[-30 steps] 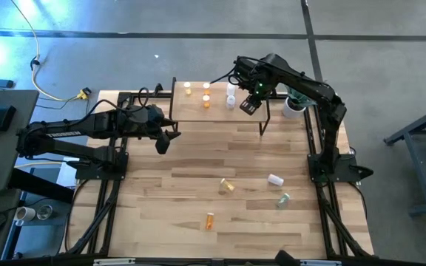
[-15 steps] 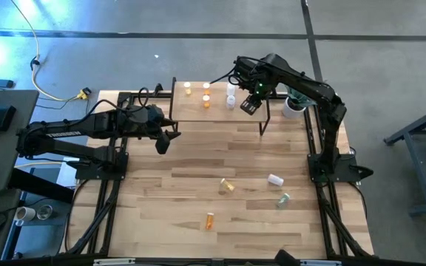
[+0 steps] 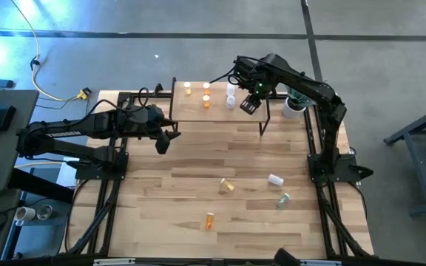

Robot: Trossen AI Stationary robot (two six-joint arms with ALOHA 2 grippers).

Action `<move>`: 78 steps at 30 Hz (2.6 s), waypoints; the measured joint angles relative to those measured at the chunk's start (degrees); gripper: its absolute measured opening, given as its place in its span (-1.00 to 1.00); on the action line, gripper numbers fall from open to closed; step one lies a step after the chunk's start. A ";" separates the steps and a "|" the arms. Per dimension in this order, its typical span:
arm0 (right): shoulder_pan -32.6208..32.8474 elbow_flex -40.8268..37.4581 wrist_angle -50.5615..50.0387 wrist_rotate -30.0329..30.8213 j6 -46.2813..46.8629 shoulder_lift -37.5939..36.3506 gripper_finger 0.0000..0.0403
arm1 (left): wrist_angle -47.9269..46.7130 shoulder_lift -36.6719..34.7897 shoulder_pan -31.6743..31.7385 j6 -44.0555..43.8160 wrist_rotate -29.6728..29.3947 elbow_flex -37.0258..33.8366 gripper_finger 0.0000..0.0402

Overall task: Pick and place medicine bottles onto shelf by color
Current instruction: Put the bottom blue pill bottle on the shelf and align it to the other blue pill bottle, then put the top yellow pill bottle on the shelf and align it to the other yellow pill bottle

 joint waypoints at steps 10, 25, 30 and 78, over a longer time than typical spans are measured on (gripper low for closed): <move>-0.09 0.00 0.07 3.19 -0.15 -0.02 -0.27 | 0.00 0.00 0.00 0.00 -0.04 0.00 0.23; -0.09 0.00 2.64 2.97 0.50 -0.02 -0.27 | 0.00 0.01 0.00 0.00 -0.09 0.00 0.23; -0.09 0.00 3.12 2.77 0.43 -0.02 -0.27 | 0.00 0.01 0.00 0.00 -0.17 0.00 0.23; -2.61 18.93 8.01 2.03 -5.70 -2.82 -0.27 | -31.33 -0.54 28.41 -10.10 -6.79 -0.02 0.23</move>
